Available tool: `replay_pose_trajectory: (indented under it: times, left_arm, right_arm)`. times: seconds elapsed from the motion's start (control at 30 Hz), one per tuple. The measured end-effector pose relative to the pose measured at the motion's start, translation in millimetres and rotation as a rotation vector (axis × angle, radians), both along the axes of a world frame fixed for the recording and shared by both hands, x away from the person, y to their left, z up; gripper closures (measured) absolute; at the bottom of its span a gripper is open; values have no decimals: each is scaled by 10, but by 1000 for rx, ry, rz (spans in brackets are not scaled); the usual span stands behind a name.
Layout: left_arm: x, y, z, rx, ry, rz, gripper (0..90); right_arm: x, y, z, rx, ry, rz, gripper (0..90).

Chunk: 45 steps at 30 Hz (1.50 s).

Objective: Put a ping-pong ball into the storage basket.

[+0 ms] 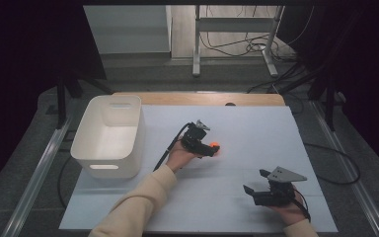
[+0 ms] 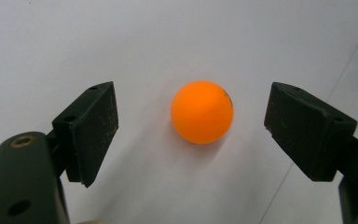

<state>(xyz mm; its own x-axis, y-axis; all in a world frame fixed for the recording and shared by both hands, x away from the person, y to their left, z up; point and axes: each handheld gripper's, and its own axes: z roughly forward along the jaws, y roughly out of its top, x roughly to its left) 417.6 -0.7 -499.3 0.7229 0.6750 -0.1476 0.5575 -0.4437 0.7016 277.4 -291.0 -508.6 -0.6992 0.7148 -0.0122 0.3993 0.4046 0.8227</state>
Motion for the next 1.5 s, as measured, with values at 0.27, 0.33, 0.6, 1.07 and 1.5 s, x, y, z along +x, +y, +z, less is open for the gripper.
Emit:
replay_pose_trajectory:
  times: [0.27, 0.33, 0.6, 1.07, 1.5]
  left_arm:
    - [46, -43, -43, 14, 11, 0, 183]
    - [53, -54, -53, 19, 12, -3, 183]
    - [89, -77, -82, 29, 18, -11, 184]
    - [164, -161, -186, 34, 47, -23, 206]
    - [165, -176, -204, 49, 85, -57, 406]
  right_arm:
    - [2, -2, -1, -3, 1, 0, 153]
    - [2, -2, -1, -2, 1, 0, 153]
    - [4, -3, -4, -1, 0, 1, 153]
    - [7, -2, -6, -2, 3, 1, 153]
    - [7, -4, -4, -1, 1, -1, 153]
